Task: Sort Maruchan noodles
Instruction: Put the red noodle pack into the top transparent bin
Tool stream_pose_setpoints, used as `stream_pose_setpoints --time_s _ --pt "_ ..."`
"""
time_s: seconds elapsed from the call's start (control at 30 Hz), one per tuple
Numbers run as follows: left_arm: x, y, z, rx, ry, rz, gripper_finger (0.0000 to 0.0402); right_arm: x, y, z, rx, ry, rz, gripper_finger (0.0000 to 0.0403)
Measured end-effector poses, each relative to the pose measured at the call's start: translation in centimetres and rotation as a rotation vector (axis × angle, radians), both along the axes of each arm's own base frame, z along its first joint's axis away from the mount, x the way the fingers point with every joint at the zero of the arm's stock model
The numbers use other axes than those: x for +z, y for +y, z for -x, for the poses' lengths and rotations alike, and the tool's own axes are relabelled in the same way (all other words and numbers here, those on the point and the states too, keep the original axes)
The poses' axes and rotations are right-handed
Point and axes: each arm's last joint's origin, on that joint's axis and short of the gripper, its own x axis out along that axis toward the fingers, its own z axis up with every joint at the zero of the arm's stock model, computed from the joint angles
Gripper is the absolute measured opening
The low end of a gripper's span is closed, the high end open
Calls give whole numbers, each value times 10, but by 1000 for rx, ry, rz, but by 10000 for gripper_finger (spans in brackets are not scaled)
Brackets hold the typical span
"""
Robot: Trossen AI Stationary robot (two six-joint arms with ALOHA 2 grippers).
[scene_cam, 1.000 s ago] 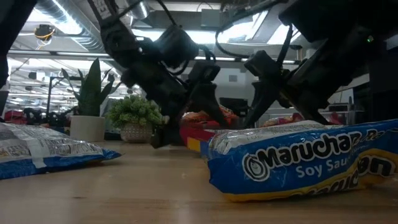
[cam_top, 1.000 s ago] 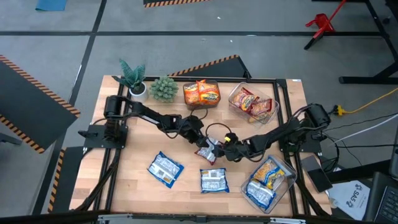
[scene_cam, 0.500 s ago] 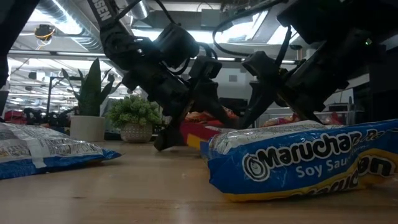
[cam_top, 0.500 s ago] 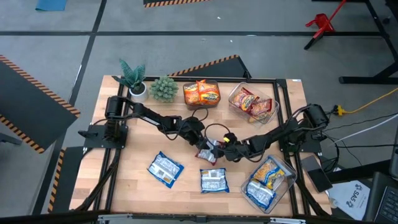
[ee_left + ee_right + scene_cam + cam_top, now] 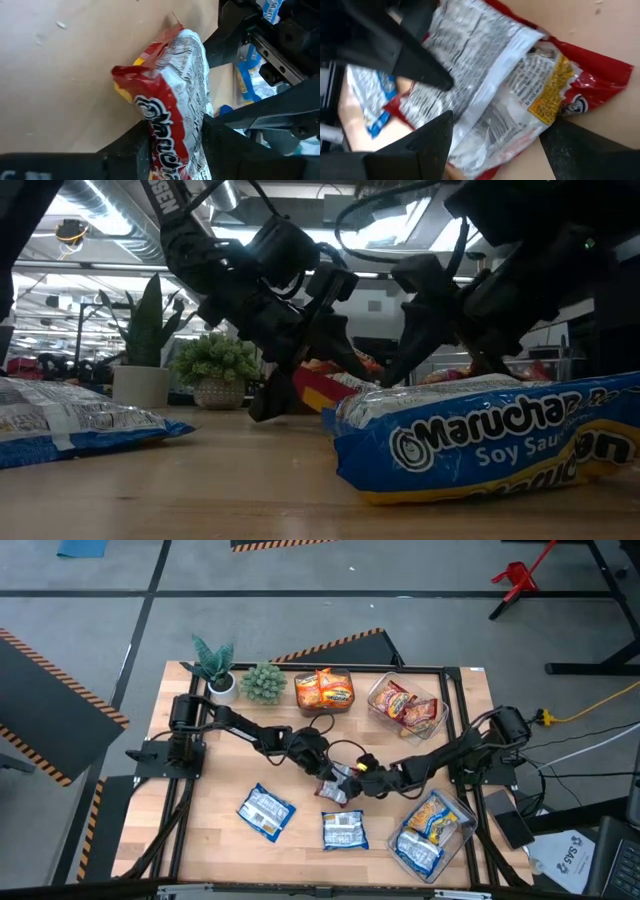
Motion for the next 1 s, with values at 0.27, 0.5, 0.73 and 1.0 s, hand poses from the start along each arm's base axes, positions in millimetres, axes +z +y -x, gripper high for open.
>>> stream_pose_setpoints --time_s 0.27,0.5,0.73,1.0 --pt "6 8 -1 11 -29 24 137 29 -1 11 112 -6 10 269" --pt "24 14 1 47 -80 3 136 56 -7 31 137 39 29 269" --pt "53 18 2 85 -176 -58 136 90 -16 59 166 32 33 269" --pt "115 35 -11 171 -366 -291 136 128 -28 100 183 -24 -2 269"
